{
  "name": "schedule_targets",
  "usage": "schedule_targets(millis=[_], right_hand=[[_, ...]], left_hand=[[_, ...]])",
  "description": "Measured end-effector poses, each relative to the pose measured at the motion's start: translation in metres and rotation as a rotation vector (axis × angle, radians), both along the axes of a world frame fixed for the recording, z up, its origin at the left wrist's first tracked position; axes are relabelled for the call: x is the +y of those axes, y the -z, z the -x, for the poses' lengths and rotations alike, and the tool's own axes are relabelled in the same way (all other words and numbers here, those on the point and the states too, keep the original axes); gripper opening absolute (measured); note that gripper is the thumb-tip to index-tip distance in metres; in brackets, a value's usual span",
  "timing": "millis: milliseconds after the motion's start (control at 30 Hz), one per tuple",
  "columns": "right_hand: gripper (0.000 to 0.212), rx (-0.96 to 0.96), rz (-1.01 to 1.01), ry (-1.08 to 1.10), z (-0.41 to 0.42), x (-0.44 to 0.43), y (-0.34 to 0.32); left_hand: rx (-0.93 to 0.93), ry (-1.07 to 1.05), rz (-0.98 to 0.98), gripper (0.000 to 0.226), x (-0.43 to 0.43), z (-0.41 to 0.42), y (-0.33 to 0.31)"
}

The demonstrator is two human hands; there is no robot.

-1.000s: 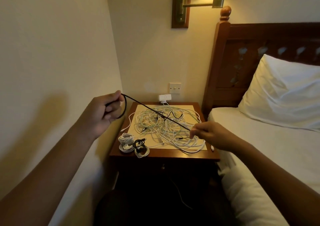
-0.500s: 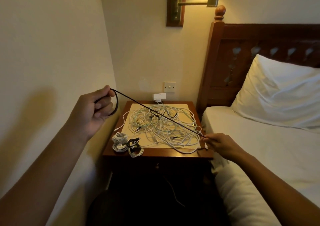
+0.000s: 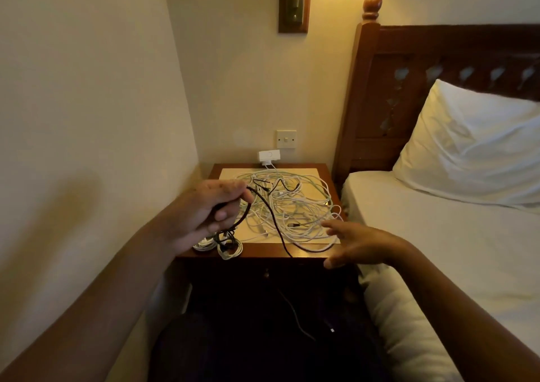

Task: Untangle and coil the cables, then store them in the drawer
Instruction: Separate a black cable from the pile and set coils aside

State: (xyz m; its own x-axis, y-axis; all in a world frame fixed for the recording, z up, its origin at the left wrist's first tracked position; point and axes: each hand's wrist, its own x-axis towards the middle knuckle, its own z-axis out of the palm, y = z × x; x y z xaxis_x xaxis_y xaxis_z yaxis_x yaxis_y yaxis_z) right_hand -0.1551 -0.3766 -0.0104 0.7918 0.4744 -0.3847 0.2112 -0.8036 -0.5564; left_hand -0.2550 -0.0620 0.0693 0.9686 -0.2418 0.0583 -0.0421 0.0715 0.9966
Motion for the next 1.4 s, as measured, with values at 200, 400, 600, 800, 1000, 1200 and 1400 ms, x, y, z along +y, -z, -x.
schedule_targets(millis=[200, 400, 600, 800, 1000, 1200, 1400], right_hand=[[0.041, -0.118, -0.535, -0.16, 0.042, 0.073, -0.045], [0.029, -0.3, -0.497, 0.049, 0.034, 0.078, -0.009], [0.023, -0.282, -0.155, -0.269, 0.089, 0.108, -0.017], [0.022, -0.634, -0.073, -0.431, 0.123, 0.103, -0.101], [0.015, -0.647, -0.534, -0.032, 0.058, 0.08, -0.105], [0.024, -0.416, -0.59, 0.078, 0.048, 0.08, -0.042], [0.03, -0.44, -0.468, -0.083, 0.095, 0.116, -0.017]], left_hand=[[0.08, 0.048, -0.05, 0.037, -0.031, -0.002, 0.0], [0.077, 0.018, 0.556, 0.027, -0.01, -0.002, -0.016], [-0.151, -0.162, 0.325, 0.03, -0.023, -0.012, -0.009], [-0.228, -0.129, -0.412, 0.028, -0.017, -0.007, 0.018], [-0.074, 0.166, -0.113, 0.045, -0.02, 0.016, 0.015], [-0.08, 0.064, 0.249, 0.042, -0.019, 0.014, -0.003], [-0.186, -0.239, 0.085, 0.027, -0.032, -0.016, 0.001]])
